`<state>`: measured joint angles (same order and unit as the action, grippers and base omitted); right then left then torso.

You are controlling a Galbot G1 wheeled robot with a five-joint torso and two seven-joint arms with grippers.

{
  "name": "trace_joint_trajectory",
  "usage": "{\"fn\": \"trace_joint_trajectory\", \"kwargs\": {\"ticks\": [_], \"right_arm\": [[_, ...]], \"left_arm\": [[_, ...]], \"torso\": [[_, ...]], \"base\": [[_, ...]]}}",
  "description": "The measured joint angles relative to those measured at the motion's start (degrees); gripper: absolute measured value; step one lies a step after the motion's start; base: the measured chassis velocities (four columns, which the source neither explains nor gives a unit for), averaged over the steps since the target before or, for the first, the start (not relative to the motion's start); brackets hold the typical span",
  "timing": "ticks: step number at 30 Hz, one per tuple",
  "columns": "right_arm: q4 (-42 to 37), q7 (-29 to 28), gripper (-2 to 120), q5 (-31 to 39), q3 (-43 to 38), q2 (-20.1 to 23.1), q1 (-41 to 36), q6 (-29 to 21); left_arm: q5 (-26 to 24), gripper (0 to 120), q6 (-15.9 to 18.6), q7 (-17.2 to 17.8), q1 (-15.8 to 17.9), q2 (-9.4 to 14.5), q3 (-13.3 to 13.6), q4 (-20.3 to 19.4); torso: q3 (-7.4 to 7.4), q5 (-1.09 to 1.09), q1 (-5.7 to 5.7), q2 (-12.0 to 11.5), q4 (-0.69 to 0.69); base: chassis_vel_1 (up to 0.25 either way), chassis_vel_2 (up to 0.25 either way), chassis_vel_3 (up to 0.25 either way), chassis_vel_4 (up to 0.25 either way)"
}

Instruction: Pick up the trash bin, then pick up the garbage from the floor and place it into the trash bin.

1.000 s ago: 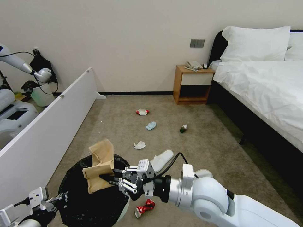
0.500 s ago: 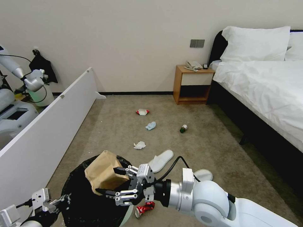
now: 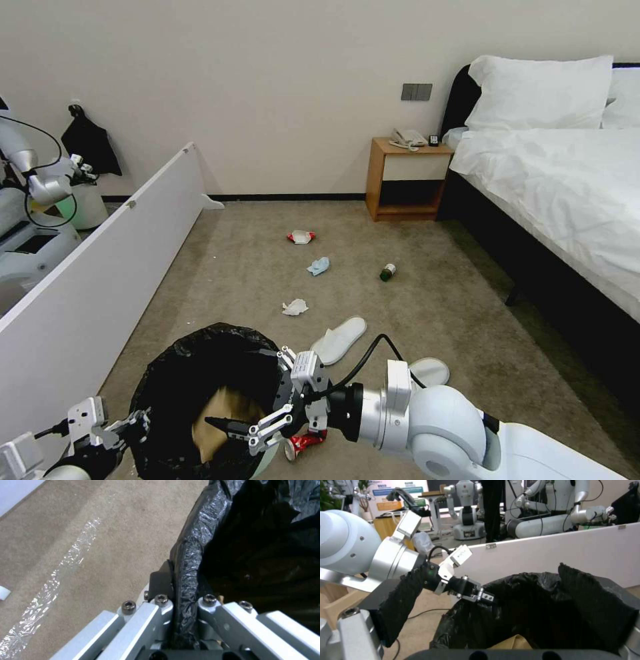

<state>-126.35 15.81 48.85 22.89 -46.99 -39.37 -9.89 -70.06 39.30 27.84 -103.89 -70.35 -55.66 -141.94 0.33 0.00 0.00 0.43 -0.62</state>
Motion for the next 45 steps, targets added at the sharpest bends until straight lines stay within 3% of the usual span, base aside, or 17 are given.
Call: {"fn": "trace_joint_trajectory", "kwargs": {"ticks": [15, 27, 33, 36, 45], "right_arm": [[0.0, -1.0, 100, -0.6, -3.7, -0.4, -0.9, -0.5], [2.3, -6.8, 100, -3.6, -26.6, -0.9, -18.7, -2.7], [3.0, -5.1, 100, -7.1, -33.7, -0.6, -24.9, -3.7], [5.5, -1.7, 100, -12.7, -37.2, -0.6, -27.3, -4.4], [14.9, 6.0, 100, -22.2, -35.6, -0.1, -27.9, -1.3]], "left_arm": [[0.4, 3, -0.1, -0.2, -0.1, -0.3, -0.2, -0.1], [3.6, 3, -0.6, -1.4, -0.2, -1.1, -1.4, -0.2], [3.5, 3, -0.7, -1.6, -0.5, -0.6, -2.5, -0.2], [3.0, 3, -0.7, -1.7, -0.5, -0.9, -3.4, -0.2], [1.7, 3, -0.7, -1.6, -0.4, -0.8, -4.8, -0.6]], "torso": [[0.0, 0.0, 0.0, 0.0, 0.01], [0.0, 0.01, 0.0, 0.0, -0.01], [0.0, 0.0, 0.0, 0.0, 0.01], [0.0, -0.01, 0.0, 0.0, 0.0], [0.01, 0.0, 0.0, 0.0, 0.0]], "base": [[0.0, 0.0, 0.0, 0.0], [0.0, 0.0, 0.0, 0.0], [0.0, 0.0, 0.0, 0.0], [0.0, 0.0, 0.0, 0.0], [0.0, 0.0, 0.0, 0.0]]}}
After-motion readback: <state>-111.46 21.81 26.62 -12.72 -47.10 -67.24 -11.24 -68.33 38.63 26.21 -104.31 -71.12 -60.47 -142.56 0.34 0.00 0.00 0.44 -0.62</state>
